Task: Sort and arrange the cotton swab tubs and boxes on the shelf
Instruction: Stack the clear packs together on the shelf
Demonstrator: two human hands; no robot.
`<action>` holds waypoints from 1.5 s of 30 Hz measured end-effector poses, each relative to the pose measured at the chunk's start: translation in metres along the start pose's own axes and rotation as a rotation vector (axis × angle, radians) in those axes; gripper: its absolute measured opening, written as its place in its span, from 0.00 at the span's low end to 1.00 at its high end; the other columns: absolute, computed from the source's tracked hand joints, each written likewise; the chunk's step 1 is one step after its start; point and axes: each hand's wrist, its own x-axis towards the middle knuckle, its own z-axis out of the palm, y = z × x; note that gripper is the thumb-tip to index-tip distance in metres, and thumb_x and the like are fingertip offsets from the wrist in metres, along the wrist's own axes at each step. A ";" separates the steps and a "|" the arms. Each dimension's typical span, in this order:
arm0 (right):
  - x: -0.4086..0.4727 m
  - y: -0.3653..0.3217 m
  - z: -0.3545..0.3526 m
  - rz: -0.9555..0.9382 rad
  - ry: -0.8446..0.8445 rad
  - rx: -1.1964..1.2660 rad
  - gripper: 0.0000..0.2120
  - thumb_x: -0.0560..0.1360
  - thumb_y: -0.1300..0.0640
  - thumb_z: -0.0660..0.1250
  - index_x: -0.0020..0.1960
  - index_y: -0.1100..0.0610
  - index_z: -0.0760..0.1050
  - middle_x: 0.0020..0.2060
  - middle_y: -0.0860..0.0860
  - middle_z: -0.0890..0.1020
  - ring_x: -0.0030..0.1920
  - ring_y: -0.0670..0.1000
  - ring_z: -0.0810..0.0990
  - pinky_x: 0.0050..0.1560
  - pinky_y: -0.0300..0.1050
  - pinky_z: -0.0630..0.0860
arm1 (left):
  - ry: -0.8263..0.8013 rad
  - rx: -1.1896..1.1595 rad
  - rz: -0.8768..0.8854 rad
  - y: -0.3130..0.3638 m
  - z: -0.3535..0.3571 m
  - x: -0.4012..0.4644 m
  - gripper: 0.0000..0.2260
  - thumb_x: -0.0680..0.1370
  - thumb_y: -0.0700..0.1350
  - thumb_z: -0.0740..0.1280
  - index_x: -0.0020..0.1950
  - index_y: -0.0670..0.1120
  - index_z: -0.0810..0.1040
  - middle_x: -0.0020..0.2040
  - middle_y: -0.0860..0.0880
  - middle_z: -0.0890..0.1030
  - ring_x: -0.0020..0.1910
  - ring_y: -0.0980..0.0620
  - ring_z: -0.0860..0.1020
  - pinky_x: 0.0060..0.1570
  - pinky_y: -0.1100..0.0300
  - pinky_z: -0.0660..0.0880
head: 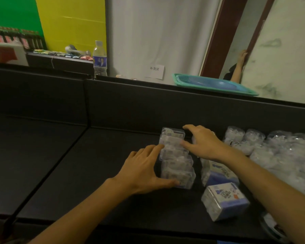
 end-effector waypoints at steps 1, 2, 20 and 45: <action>0.000 0.000 0.001 0.004 0.004 -0.006 0.31 0.76 0.42 0.64 0.74 0.49 0.58 0.66 0.55 0.69 0.63 0.54 0.71 0.53 0.42 0.67 | 0.003 0.004 0.014 0.000 0.002 0.002 0.49 0.64 0.76 0.61 0.76 0.56 0.45 0.75 0.53 0.55 0.71 0.53 0.60 0.69 0.54 0.56; 0.000 0.000 0.002 0.010 0.009 -0.008 0.31 0.76 0.42 0.64 0.75 0.49 0.58 0.66 0.55 0.69 0.64 0.55 0.71 0.55 0.43 0.67 | 0.006 0.012 0.029 0.000 0.004 0.003 0.49 0.64 0.76 0.61 0.76 0.56 0.44 0.75 0.54 0.54 0.71 0.53 0.60 0.69 0.54 0.56; 0.028 -0.026 0.045 0.203 -0.245 0.071 0.31 0.80 0.39 0.48 0.77 0.46 0.39 0.76 0.51 0.34 0.77 0.55 0.40 0.74 0.59 0.44 | 0.074 -0.023 0.123 -0.019 0.034 0.016 0.49 0.65 0.76 0.60 0.75 0.57 0.37 0.77 0.51 0.50 0.73 0.52 0.57 0.71 0.53 0.55; 0.047 -0.047 0.056 0.140 -0.313 0.080 0.31 0.81 0.41 0.49 0.77 0.47 0.38 0.76 0.52 0.34 0.76 0.55 0.35 0.74 0.60 0.45 | 0.145 0.177 -0.042 -0.035 0.026 0.001 0.41 0.69 0.76 0.51 0.73 0.63 0.34 0.76 0.53 0.55 0.72 0.51 0.59 0.69 0.49 0.55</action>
